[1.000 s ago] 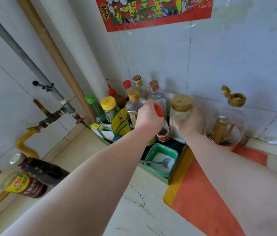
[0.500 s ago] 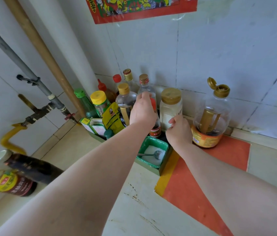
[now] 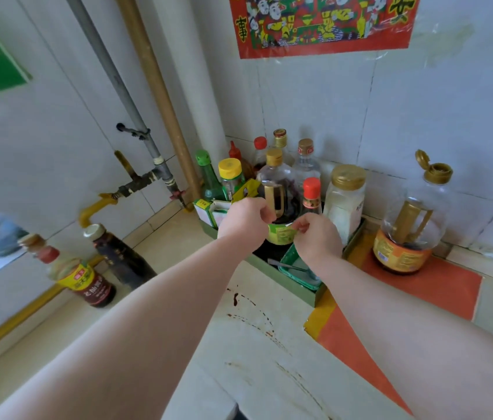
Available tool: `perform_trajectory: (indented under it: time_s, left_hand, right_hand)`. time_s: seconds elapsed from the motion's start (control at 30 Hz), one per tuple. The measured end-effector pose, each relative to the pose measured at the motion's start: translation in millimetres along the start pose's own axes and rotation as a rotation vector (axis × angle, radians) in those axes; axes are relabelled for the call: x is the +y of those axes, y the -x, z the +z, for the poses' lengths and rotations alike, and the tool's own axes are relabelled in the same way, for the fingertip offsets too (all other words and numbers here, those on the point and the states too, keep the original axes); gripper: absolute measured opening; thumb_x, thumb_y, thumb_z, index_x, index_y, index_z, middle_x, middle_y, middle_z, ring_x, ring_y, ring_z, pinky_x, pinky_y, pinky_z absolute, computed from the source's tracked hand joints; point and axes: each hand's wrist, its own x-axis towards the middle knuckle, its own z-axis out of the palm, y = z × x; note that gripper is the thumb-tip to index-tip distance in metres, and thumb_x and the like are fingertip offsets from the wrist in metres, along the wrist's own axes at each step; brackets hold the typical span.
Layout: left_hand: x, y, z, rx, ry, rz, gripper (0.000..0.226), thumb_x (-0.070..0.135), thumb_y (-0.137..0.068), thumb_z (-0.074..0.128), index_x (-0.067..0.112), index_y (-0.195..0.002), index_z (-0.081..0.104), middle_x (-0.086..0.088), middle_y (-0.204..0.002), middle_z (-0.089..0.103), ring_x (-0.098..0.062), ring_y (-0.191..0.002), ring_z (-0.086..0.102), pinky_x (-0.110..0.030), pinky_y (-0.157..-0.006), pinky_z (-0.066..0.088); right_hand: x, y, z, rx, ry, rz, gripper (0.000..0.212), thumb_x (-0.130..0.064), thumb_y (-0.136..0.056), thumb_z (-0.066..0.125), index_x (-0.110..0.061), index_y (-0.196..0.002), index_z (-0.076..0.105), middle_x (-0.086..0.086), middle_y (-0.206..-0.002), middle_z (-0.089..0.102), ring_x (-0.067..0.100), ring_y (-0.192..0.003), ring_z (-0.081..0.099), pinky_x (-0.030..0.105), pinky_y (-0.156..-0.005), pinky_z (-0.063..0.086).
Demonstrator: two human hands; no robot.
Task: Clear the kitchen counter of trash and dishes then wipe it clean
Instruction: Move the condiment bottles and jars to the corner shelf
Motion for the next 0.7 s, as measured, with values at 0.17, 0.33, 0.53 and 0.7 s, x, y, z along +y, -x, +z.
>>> perform_trajectory:
  time_s: [0.17, 0.33, 0.53, 0.7]
  left_hand:
    - [-34.1, 31.2, -17.4, 0.031, -0.016, -0.096, 0.036, -0.006, -0.083, 0.046, 0.023, -0.085, 0.067, 0.004, -0.095, 0.065, -0.02, -0.091, 0.062, -0.033, -0.077, 0.056]
    - [-62.6, 62.7, -41.7, 0.132, 0.039, -0.187, 0.04, -0.007, -0.081, 0.041, 0.027, -0.078, 0.063, 0.001, -0.098, 0.067, -0.022, -0.089, 0.066, -0.04, -0.08, 0.058]
    - [-105.7, 97.6, -79.4, 0.335, 0.094, -0.345, 0.04, -0.007, -0.081, 0.037, 0.023, -0.086, 0.063, 0.001, -0.1, 0.068, -0.023, -0.091, 0.067, -0.041, -0.083, 0.057]
    - [-137.8, 118.4, -99.1, 0.422, 0.216, -0.515, 0.034, -0.005, -0.089, 0.043, 0.021, -0.082, 0.064, -0.005, -0.107, 0.068, -0.024, -0.097, 0.065, -0.04, -0.085, 0.057]
  right_hand:
    - [-27.0, 20.7, 18.6, -0.059, -0.003, -0.065, 0.027, -0.004, -0.085, 0.052, -0.025, -0.088, 0.069, 0.0, -0.11, 0.06, 0.024, -0.096, 0.059, 0.03, -0.069, 0.044]
    - [-51.4, 39.8, 37.2, -0.156, -0.024, -0.122, 0.029, -0.004, -0.086, 0.048, -0.024, -0.087, 0.07, -0.004, -0.102, 0.066, 0.018, -0.087, 0.057, 0.027, -0.064, 0.04]
    - [-82.0, 61.7, 59.9, -0.274, -0.053, -0.202, 0.027, -0.004, -0.087, 0.048, -0.025, -0.087, 0.066, -0.007, -0.094, 0.064, 0.016, -0.081, 0.056, 0.022, -0.053, 0.036]
    - [-96.3, 80.6, 84.5, -0.443, -0.027, -0.222, 0.02, -0.011, -0.085, 0.055, -0.029, -0.09, 0.063, -0.011, -0.099, 0.067, 0.013, -0.092, 0.061, 0.025, -0.071, 0.047]
